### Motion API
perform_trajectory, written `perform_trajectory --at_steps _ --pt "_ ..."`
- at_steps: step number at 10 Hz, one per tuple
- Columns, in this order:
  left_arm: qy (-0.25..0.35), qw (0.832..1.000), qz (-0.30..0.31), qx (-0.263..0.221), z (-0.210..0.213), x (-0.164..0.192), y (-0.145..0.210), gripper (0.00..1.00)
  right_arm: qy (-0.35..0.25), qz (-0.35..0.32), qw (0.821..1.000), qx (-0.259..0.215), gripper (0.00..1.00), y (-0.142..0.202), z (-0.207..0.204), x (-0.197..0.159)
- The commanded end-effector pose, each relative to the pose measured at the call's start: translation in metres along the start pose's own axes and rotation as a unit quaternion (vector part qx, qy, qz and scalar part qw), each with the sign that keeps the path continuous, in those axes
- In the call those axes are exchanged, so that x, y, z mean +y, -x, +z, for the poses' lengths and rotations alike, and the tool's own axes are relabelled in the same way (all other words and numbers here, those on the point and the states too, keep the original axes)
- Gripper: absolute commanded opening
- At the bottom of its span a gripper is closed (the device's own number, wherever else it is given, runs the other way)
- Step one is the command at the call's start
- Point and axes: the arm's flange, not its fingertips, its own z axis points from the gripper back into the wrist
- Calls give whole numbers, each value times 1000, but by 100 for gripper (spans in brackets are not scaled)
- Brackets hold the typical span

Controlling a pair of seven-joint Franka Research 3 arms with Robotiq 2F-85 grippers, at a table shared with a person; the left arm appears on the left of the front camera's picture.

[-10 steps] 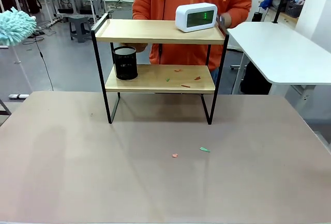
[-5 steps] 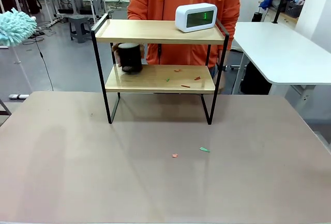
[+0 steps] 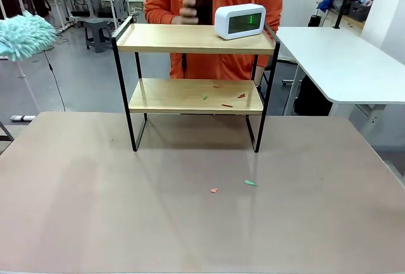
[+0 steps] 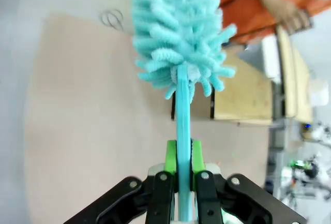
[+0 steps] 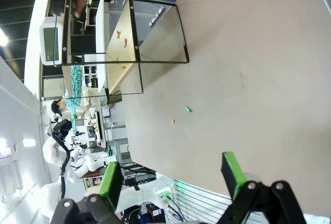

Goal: Clean the shelf.
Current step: Clean the remaining tier of the Shelf with the Duster once objects are removed.

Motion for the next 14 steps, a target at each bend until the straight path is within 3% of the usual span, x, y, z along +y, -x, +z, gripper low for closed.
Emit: perform_trajectory --at_steps 1,3,4,5,7,8,14 --pt "2 990 -124 68 37 -7 29 12 -13 13 1000 -6 100 -2 0 1" --pt "32 976 -190 98 52 -20 61 12 -13 13 1000 -6 100 -2 0 1" --pt "41 970 -230 69 41 -28 68 12 -13 13 1000 -6 100 -2 0 1" --pt "74 959 -256 96 28 -38 76 12 -13 13 1000 -6 100 -2 0 1" --pt "83 911 -365 171 18 -55 96 12 -13 13 1000 -6 100 -2 0 1" --pt "52 907 -383 164 20 -56 98 12 -13 13 1000 -6 100 -2 0 1" --pt "38 915 -378 133 58 -31 110 12 -13 13 1000 -6 100 -2 0 1"
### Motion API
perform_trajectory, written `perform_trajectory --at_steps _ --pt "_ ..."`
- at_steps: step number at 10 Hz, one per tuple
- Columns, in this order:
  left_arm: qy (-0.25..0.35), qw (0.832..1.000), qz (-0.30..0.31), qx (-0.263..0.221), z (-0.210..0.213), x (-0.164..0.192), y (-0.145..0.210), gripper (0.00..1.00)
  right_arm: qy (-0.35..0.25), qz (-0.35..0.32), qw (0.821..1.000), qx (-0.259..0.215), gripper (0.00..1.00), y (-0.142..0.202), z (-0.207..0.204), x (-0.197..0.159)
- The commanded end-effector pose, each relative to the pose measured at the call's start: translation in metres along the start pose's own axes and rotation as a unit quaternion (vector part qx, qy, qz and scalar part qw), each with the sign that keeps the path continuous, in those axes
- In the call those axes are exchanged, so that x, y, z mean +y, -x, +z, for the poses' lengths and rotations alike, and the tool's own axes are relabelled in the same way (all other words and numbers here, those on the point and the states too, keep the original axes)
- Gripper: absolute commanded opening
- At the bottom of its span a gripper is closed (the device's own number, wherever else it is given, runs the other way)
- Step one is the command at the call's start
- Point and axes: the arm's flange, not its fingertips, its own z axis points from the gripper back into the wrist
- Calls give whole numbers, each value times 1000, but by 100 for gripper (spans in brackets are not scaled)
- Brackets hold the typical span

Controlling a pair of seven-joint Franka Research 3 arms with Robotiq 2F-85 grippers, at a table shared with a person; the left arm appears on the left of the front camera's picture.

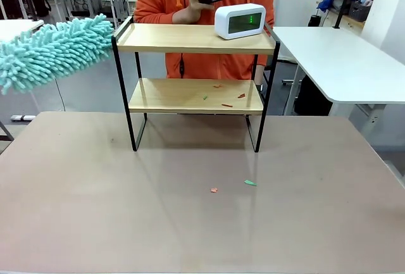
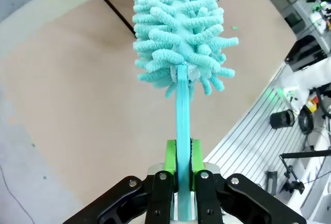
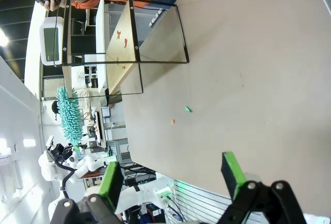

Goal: Clean the shelf.
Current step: Clean the remaining tier of the Shelf with the Duster once objects are removed.

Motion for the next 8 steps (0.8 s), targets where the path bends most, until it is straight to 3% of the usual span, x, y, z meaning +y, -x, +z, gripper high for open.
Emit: perform_trajectory --at_steps 1,4,5,8 --pt "-17 1000 -25 -1 23 -1 25 12 -13 13 1000 -5 100 -2 0 1" --pt "-3 996 -77 34 50 -6 51 12 -13 13 1000 -5 100 -2 0 1" --pt "31 991 -118 53 49 -8 54 12 -13 13 1000 -5 100 -2 0 1" --pt "102 961 -224 125 43 -9 42 12 -13 13 1000 -5 100 -2 0 1"
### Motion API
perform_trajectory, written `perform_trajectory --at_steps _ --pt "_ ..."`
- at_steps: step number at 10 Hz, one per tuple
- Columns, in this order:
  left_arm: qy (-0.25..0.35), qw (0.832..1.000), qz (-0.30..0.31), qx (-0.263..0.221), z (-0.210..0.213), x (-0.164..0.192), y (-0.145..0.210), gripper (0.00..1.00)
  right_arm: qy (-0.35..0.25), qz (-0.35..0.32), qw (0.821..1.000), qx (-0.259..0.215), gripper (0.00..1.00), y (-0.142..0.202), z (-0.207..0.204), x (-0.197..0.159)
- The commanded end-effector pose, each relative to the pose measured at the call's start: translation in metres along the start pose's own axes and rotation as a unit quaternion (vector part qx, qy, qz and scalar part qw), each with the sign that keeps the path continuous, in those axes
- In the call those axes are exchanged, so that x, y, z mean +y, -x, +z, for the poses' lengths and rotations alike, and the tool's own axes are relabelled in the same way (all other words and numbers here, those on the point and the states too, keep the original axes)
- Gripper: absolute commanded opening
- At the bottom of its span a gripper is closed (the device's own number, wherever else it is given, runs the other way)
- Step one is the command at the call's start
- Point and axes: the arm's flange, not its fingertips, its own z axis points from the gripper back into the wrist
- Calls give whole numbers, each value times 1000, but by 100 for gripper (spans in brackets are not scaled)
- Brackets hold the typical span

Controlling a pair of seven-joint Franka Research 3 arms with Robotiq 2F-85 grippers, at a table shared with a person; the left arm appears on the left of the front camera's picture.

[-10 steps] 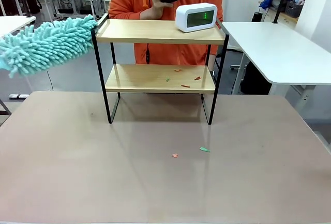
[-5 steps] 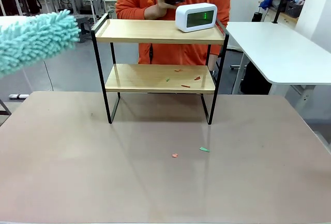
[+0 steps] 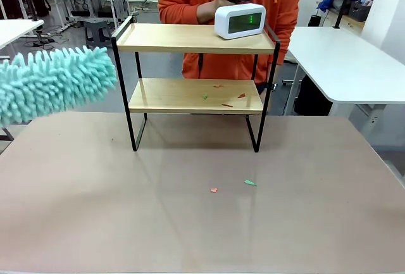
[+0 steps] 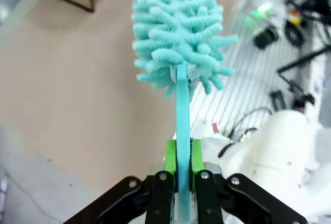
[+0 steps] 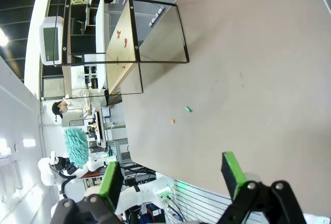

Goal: Clean the shelf.
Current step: Clean the remaining tier of the Shelf with the Duster once objects are removed.

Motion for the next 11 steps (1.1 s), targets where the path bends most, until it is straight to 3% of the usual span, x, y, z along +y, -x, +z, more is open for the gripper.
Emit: perform_trajectory --at_steps 1,4,6,7,11 --pt "51 996 -57 41 -3 17 -26 12 -13 13 1000 -5 100 -2 0 1" --pt "68 997 23 20 -62 34 -103 12 -13 13 1000 -5 100 -2 0 1" --pt "70 989 126 -11 -92 48 -131 12 -13 13 1000 -5 100 -2 0 1" --pt "80 996 20 26 -76 39 -108 12 -13 13 1000 -5 100 -2 0 1" --pt "79 996 44 27 -85 44 -117 12 -13 13 1000 -5 100 -2 0 1"
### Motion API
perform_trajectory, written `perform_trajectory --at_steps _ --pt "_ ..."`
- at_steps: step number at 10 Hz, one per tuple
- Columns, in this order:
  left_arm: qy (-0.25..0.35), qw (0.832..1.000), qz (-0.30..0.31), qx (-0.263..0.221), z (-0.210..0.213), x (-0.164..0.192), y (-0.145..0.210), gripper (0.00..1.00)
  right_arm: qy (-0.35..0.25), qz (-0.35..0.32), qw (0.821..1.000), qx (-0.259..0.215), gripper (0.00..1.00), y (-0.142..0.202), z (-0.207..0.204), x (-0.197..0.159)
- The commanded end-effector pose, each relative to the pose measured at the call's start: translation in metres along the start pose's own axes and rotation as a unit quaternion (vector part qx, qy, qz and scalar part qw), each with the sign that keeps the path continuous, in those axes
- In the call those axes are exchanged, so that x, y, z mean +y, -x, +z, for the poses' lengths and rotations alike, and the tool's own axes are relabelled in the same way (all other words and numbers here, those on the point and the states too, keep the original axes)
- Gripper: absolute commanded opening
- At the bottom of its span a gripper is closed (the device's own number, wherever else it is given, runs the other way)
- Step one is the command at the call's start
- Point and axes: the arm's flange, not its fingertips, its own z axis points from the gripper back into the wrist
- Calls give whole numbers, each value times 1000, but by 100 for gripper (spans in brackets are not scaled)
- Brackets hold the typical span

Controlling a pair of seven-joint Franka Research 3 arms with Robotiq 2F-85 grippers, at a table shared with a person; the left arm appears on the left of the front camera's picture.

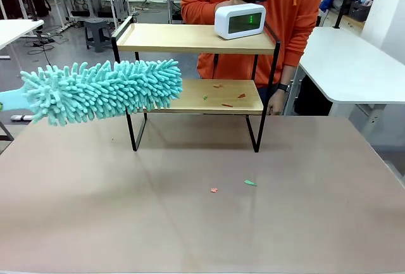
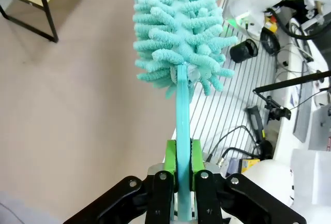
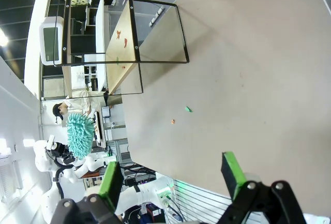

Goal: Clean the shelf.
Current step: Clean the remaining tier of the Shelf with the Duster once objects are removed.

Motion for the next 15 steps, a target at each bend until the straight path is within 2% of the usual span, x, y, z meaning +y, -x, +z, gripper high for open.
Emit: perform_trajectory --at_steps 1,3,4,6,9,11,14,15 --pt "-16 999 22 -21 -18 -5 -23 12 -13 13 1000 -5 100 -2 0 1" --pt "-21 1000 3 2 -54 -10 -63 12 -13 13 1000 -5 100 -2 0 1" --pt "-19 1000 10 -2 -67 -11 -76 12 -13 13 1000 -5 100 -2 0 1" --pt "-62 997 42 0 -88 -9 -96 12 -13 13 1000 -5 100 -2 0 1" --pt "-107 986 119 -45 -109 1 -113 12 -13 13 1000 -5 100 -2 0 1" --pt "-112 983 134 -48 -123 14 -127 12 -13 13 1000 -5 100 -2 0 1" --pt "-172 963 175 -115 -139 38 -156 12 -13 13 1000 -5 100 -2 0 1" --pt "-192 956 186 -120 -145 46 -164 12 -13 13 1000 -5 100 -2 0 1"
